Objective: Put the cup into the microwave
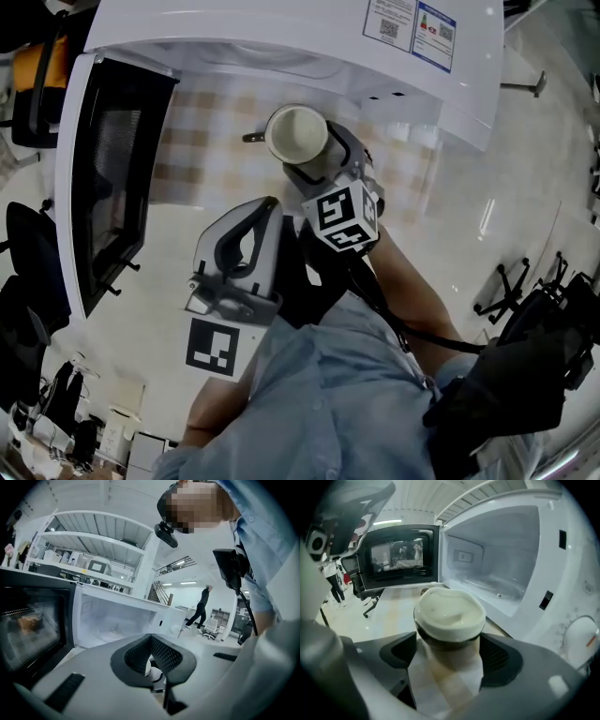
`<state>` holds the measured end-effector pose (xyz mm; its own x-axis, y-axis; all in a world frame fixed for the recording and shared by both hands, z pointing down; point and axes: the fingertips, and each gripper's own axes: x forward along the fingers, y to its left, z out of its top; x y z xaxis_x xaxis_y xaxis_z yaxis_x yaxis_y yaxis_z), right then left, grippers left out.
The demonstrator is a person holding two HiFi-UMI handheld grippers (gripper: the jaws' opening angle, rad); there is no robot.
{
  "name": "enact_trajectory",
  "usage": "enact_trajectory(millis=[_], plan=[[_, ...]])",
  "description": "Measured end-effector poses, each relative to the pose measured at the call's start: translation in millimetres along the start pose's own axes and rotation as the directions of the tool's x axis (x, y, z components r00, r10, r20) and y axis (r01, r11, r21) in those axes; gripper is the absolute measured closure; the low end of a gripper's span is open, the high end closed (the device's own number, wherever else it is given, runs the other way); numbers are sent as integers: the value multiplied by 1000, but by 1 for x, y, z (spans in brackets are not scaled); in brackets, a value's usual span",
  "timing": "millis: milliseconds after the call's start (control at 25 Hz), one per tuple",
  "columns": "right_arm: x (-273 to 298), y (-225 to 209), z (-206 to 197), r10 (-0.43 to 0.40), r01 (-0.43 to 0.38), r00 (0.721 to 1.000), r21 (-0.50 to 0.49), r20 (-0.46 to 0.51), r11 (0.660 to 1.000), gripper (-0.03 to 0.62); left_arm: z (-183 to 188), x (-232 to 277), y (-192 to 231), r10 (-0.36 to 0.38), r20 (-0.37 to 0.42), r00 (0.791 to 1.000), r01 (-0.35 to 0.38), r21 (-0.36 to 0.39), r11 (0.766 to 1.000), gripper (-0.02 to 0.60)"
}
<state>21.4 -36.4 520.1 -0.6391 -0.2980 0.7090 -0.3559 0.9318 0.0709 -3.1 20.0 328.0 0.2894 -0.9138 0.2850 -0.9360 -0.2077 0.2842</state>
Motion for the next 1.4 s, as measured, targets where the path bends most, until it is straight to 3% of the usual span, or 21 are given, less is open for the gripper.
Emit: enact_trajectory(millis=[80, 280, 760, 920, 1040, 1200, 1400], plan=[[-5, 1, -7, -2, 2, 1000, -22, -2, 1000, 232, 0, -3, -1, -5, 0, 1000, 5, 5, 1000, 577], [-10, 3, -11, -25, 25, 999, -3, -44, 1000, 310, -3, -8, 3, 1, -5, 1000, -1, 0, 1000, 577], [-27, 48, -18, 70, -71, 994, -14, -85, 997, 316, 1, -18, 9, -4, 3, 1000, 4, -8, 1000, 577], [-30, 40, -1, 79, -79, 997, 8, -5, 997, 161, 0, -19, 11, -5, 6, 1000, 5, -16, 1000, 577], [-13, 34, 7, 70, -70, 998, -19, 1, 997, 79, 1, -20, 14, 0, 11, 1000, 0, -24, 1000, 577], [11, 29, 19, 78, -78, 997, -25, 6, 997, 26, -1, -24, 28, 19, 3, 1000, -19, -38, 999, 577], [34, 25, 33, 88, -88, 996, -18, 21, 996, 19, -2, -26, 51, 55, 0, 998, -55, -59, 997, 577]])
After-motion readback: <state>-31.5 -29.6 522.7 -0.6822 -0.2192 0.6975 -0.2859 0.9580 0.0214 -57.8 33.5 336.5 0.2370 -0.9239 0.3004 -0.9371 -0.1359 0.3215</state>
